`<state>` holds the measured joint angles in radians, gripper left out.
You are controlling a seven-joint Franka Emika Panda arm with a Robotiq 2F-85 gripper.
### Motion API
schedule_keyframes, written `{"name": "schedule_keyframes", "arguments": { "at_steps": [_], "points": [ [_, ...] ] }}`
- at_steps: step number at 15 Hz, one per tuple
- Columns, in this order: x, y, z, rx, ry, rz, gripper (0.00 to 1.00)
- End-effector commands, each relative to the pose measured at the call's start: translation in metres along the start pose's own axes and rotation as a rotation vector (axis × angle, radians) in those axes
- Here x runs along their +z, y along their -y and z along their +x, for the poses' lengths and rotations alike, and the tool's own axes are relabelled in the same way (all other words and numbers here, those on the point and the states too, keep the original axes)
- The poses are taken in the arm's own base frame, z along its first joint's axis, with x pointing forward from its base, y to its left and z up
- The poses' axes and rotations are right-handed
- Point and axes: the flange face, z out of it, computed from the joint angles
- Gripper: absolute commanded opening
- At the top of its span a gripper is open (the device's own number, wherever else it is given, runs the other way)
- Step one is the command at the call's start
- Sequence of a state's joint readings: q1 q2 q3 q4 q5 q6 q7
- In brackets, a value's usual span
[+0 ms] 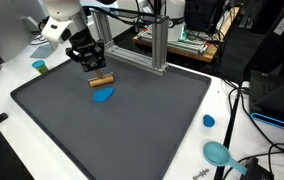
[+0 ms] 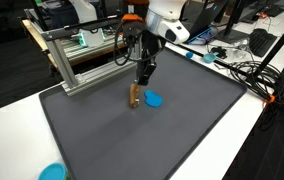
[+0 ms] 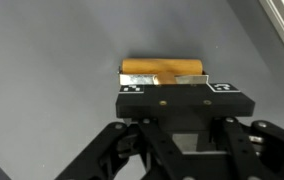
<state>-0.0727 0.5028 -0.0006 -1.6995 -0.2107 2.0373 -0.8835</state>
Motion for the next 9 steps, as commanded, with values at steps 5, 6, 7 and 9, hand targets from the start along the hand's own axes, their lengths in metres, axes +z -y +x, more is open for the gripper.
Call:
{"name": "schedule_keyframes", "arguments": {
  "at_steps": [5,6,7,9],
  "points": [
    [-0.066,0.009,-0.037,0.127,-0.23,0.089,0.22],
    [-0.084,0.019,-0.045,0.154,-0.279,0.096,0.22],
    [-0.099,0.026,-0.051,0.195,-0.32,0.099,0.22],
    [-0.133,0.046,-0.065,0.251,-0.363,0.105,0.22]
  ]
}}
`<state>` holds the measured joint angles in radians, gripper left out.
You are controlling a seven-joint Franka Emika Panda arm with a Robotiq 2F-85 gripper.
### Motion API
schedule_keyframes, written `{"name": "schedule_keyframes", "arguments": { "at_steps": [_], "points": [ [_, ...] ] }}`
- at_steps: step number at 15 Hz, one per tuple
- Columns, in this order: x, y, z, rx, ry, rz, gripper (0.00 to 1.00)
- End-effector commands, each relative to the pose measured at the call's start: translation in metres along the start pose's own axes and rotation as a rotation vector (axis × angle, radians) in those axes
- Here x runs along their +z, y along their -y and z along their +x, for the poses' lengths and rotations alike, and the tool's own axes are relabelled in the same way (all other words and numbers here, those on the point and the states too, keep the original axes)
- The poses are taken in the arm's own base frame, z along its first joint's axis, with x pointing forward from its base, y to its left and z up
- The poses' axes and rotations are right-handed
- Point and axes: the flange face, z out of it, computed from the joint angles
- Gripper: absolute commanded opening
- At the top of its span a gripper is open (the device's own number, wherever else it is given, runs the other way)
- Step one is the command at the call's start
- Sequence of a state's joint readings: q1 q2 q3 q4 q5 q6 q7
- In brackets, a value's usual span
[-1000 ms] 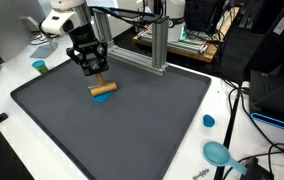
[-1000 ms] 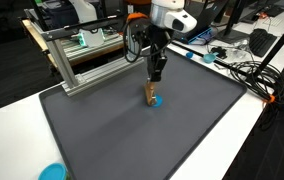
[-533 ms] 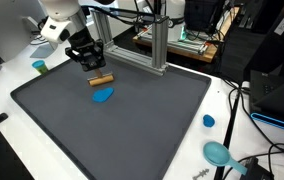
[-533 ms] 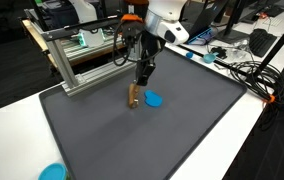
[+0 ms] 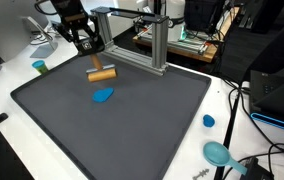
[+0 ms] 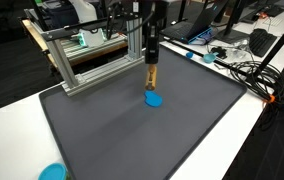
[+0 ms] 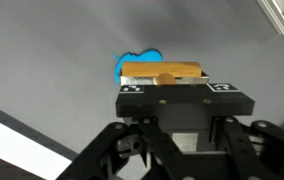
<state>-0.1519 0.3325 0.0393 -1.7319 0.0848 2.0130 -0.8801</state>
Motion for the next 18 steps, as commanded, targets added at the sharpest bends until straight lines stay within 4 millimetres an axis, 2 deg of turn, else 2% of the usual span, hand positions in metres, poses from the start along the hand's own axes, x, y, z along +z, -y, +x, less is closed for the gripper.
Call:
{"name": "schedule_keyframes", "arguments": {
  "at_steps": [1,3,6,7,8,10,13,14,18],
  "points": [
    [-0.065,0.051,-0.027,0.104,-0.092,-0.002,0.22],
    [-0.091,0.076,-0.045,0.172,-0.103,-0.038,0.22],
    [-0.106,0.091,-0.08,0.291,-0.099,-0.052,0.22],
    [-0.101,0.076,-0.05,0.224,-0.097,-0.052,0.22],
    [-0.105,0.08,-0.058,0.235,-0.1,-0.054,0.47],
    [-0.104,0.079,-0.058,0.234,-0.099,-0.053,0.47],
    [-0.092,0.078,-0.052,0.228,-0.085,-0.041,0.47],
    [-0.09,0.077,-0.051,0.228,-0.083,-0.039,0.22],
    [-0.083,0.1,-0.071,0.327,-0.1,-0.06,0.22]
  ]
}}
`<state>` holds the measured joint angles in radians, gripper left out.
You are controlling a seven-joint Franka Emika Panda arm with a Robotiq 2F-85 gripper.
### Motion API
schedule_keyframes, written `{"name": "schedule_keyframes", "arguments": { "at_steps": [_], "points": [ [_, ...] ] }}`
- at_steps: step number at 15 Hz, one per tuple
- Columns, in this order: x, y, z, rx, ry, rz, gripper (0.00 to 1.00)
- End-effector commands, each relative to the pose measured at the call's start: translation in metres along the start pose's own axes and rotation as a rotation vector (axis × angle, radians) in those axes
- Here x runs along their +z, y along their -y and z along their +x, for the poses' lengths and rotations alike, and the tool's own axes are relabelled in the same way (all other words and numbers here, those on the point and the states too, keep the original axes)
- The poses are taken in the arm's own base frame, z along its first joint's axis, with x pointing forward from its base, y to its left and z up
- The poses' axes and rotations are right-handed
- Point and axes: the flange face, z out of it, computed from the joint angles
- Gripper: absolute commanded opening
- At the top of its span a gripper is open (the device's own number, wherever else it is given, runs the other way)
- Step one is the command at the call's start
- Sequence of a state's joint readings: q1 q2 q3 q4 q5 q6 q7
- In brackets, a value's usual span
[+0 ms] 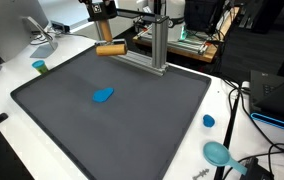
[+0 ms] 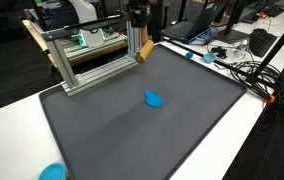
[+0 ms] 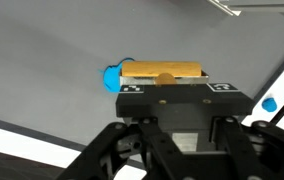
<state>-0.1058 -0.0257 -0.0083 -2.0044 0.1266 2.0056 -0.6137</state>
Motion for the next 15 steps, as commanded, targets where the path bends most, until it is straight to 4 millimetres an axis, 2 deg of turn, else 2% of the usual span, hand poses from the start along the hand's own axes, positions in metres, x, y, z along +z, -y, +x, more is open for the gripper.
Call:
{"name": "schedule_keyframes", "arguments": {
  "at_steps": [1,5,9,13,15],
  "points": [
    [-0.003,0.022,-0.028,0.07,-0.034,-0.036,0.22],
    [-0.001,0.048,-0.05,0.19,-0.059,-0.104,0.22],
    [-0.007,0.075,-0.075,0.339,-0.03,-0.154,0.22],
    [-0.006,0.1,-0.093,0.408,0.0,-0.158,0.22],
    [-0.001,0.104,-0.1,0.423,-0.003,-0.168,0.22]
  ]
}}
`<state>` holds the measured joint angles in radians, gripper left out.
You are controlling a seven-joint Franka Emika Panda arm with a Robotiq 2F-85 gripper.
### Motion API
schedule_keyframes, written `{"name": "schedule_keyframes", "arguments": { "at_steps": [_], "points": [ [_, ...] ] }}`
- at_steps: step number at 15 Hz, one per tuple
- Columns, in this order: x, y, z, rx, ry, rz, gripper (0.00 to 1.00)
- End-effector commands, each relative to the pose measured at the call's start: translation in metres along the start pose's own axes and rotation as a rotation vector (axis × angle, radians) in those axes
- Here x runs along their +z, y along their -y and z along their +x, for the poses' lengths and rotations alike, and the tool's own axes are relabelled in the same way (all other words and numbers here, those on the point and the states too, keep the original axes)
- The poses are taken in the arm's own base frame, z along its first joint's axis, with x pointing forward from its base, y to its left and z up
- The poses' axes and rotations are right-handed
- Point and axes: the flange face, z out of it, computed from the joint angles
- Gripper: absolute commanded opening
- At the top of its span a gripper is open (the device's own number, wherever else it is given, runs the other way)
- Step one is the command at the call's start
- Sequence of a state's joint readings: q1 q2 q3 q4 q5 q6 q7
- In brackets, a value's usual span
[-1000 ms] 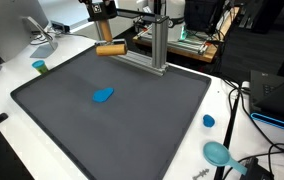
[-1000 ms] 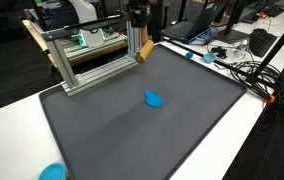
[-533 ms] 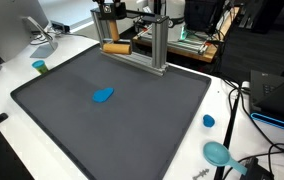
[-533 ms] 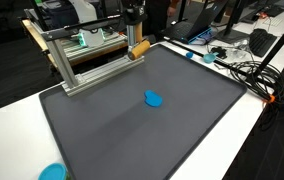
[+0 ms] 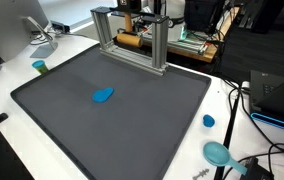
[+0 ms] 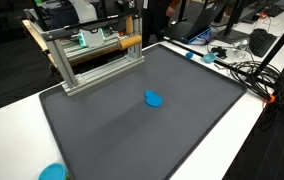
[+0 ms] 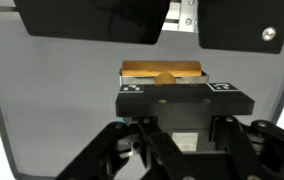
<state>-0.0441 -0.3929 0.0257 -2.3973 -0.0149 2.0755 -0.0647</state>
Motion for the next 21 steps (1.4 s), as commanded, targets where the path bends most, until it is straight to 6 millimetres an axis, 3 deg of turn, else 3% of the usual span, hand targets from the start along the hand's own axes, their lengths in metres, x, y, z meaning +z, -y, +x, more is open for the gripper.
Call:
{"name": "schedule_keyframes", "arguments": {
  "at_steps": [1,7,21],
  "points": [
    [-0.002,0.0,-0.02,0.057,-0.044,-0.028,0.22],
    [0.009,-0.01,-0.037,0.038,-0.007,-0.007,0.22],
    [0.019,0.011,-0.093,-0.018,-0.018,0.0,0.22]
  ]
}}
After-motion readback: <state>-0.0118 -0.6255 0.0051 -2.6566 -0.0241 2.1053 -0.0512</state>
